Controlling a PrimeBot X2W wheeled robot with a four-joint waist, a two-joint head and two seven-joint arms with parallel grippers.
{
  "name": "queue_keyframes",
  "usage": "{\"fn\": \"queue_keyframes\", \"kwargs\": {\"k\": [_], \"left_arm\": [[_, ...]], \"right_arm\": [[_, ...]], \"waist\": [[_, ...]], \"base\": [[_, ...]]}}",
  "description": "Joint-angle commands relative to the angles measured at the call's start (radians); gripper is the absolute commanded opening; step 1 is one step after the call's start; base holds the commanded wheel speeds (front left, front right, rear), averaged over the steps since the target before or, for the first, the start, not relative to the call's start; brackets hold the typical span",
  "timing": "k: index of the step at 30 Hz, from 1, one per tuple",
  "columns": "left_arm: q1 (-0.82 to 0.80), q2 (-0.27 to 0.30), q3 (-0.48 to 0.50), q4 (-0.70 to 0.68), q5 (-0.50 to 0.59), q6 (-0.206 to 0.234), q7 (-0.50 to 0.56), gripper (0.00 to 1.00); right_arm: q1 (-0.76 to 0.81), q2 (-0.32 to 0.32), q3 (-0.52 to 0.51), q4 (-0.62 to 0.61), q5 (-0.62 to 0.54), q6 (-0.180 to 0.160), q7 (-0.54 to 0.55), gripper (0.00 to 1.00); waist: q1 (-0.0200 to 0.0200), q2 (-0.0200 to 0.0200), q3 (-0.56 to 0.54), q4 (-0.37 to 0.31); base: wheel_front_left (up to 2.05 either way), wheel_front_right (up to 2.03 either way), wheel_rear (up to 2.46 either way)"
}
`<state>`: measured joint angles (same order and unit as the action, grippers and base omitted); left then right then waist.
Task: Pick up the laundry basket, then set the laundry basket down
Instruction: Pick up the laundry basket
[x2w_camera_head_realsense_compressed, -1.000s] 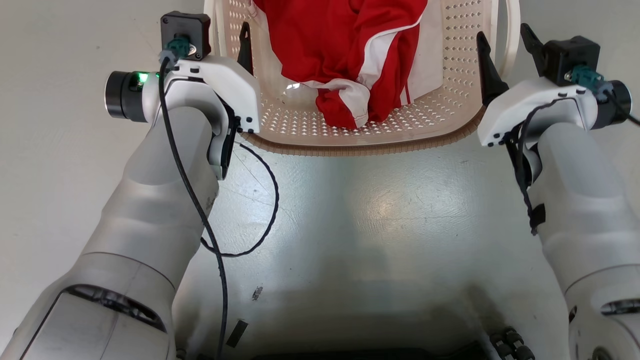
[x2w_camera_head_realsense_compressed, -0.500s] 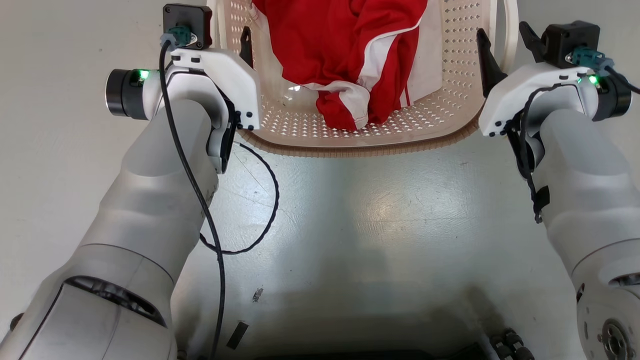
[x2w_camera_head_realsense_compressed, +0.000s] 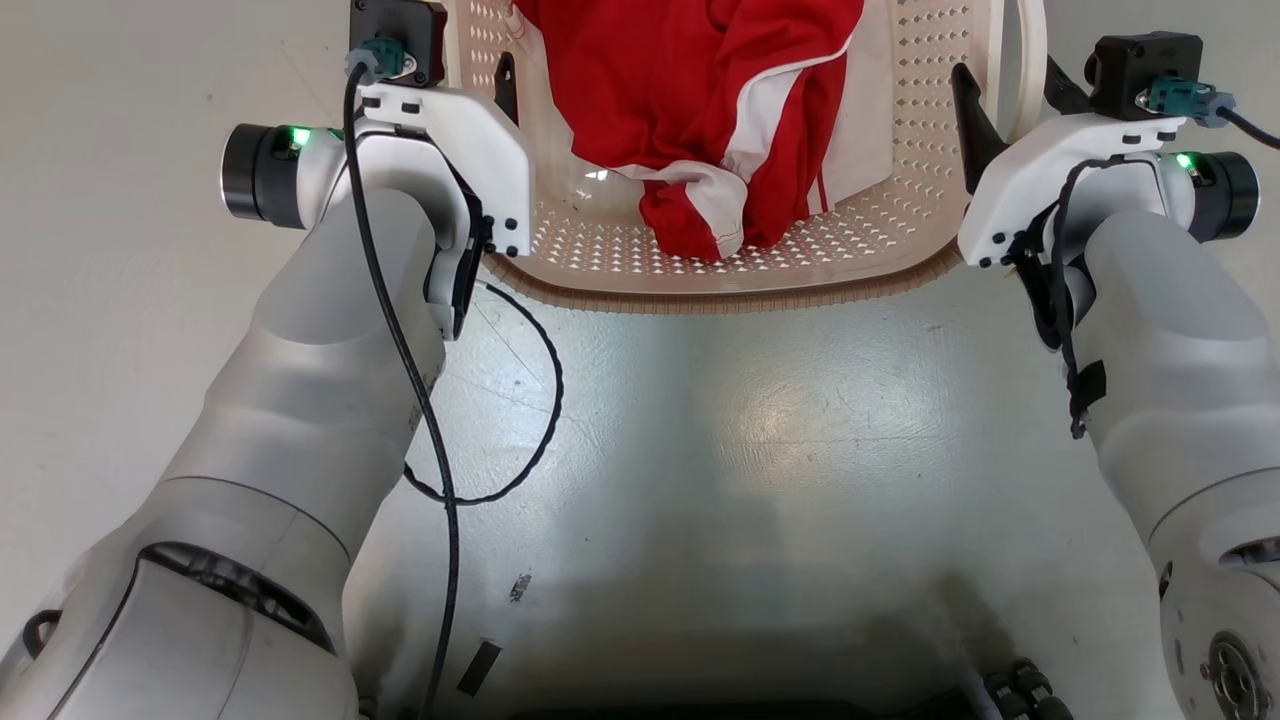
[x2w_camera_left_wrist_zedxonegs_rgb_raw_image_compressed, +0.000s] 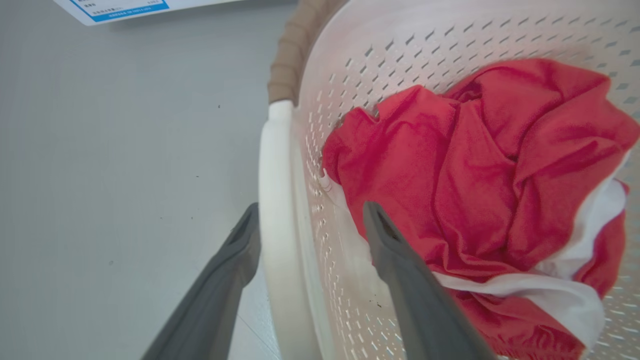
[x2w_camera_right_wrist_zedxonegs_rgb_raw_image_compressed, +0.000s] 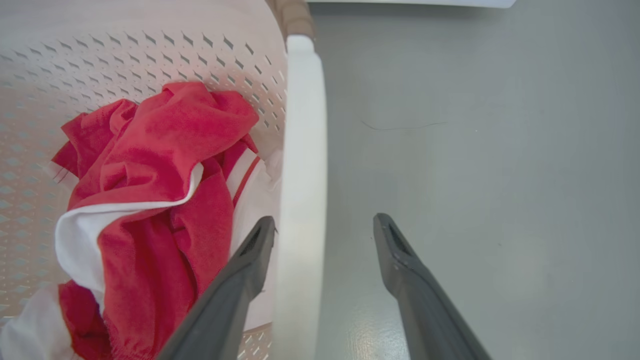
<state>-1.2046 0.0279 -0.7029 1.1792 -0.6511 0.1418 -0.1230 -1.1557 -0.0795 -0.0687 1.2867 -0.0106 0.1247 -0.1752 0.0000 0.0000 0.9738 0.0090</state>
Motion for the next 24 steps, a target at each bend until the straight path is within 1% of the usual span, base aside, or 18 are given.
{"fn": "queue_keyframes", "kwargs": {"k": [1, 13, 14, 15, 16, 19, 20, 24], "left_arm": [[-0.009, 0.022, 0.005, -0.012, -0.012, 0.011, 0.0, 1.0], [-0.011, 0.022, -0.048, -0.009, -0.061, 0.025, 0.004, 1.0], [-0.012, 0.022, -0.052, -0.007, -0.064, 0.025, 0.003, 1.0], [-0.013, 0.022, -0.055, -0.006, -0.067, 0.025, 0.002, 1.0], [-0.014, 0.022, -0.058, -0.005, -0.07, 0.025, 0.001, 0.0], [-0.022, 0.022, -0.074, 0.003, -0.072, 0.019, 0.005, 0.0], [-0.025, 0.022, -0.076, 0.005, -0.073, 0.025, -0.005, 0.0], [-0.025, 0.022, -0.087, 0.01, -0.087, 0.027, -0.008, 0.0]], "right_arm": [[0.01, 0.017, 0.015, -0.001, 0.008, 0.006, -0.001, 1.0], [0.007, 0.006, 0.054, 0.002, 0.05, 0.006, -0.025, 1.0], [0.007, 0.006, 0.058, 0.002, 0.052, 0.006, -0.026, 0.91], [0.007, 0.006, 0.063, 0.002, 0.053, 0.006, -0.029, 0.47], [0.006, 0.006, 0.071, 0.002, 0.052, 0.006, -0.034, 0.0], [0.008, 0.007, 0.087, 0.002, 0.06, 0.006, -0.037, 0.0], [0.009, 0.005, 0.09, 0.003, 0.063, 0.006, -0.039, 0.0], [0.016, 0.005, 0.101, 0.003, 0.076, 0.006, -0.039, 0.0]], "waist": [[0.0, 0.0, 0.0, 0.0], [0.0, 0.0, -0.003, 0.007], [0.0, 0.0, -0.003, 0.007], [0.0, 0.0, -0.003, 0.007], [0.0, 0.0, -0.003, 0.008], [0.0, 0.0, -0.005, 0.008], [0.0, 0.0, -0.005, 0.009], [0.0, 0.0, -0.012, 0.009]], "base": [[0.0, 0.0, 0.0], [0.0, 0.0, 0.0], [0.0, 0.0, 0.0], [0.0, 0.0, 0.0], [0.0, 0.0, 0.0], [0.0, 0.0, 0.0], [0.0, 0.0, 0.0], [0.0, 0.0, 0.0]]}}
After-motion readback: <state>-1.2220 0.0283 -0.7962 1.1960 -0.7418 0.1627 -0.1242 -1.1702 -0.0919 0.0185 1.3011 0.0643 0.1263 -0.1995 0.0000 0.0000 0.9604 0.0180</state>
